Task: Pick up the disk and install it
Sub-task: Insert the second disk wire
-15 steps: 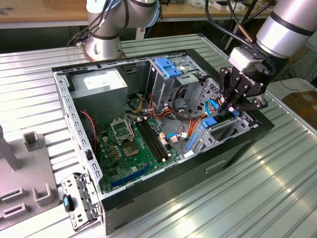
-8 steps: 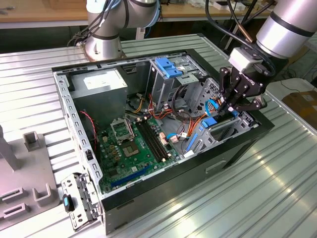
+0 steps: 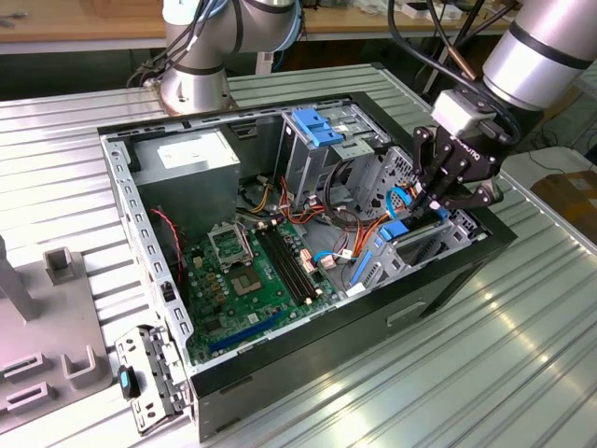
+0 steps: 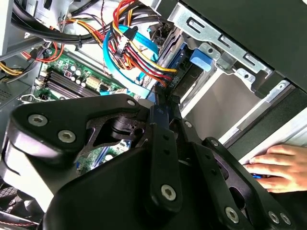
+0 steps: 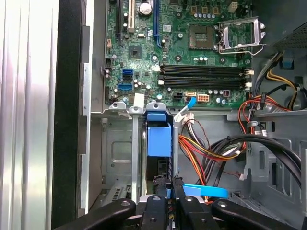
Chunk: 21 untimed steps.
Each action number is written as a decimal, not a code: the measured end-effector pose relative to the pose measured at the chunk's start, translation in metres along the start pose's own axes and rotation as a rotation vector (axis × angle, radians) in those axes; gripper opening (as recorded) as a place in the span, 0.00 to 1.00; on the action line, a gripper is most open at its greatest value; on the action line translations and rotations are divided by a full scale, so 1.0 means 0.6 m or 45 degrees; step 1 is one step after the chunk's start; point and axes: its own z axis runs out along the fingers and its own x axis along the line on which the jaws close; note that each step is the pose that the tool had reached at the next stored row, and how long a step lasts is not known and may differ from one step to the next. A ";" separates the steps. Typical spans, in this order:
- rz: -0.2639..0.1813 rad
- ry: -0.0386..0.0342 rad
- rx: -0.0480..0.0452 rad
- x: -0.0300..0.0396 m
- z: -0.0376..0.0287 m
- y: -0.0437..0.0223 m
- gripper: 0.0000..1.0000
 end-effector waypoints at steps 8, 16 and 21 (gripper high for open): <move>-0.015 -0.0059 0.012 0.000 -0.001 0.000 0.16; -0.016 -0.0130 0.012 0.001 0.006 0.000 0.16; -0.016 -0.0225 0.012 0.003 0.013 -0.001 0.16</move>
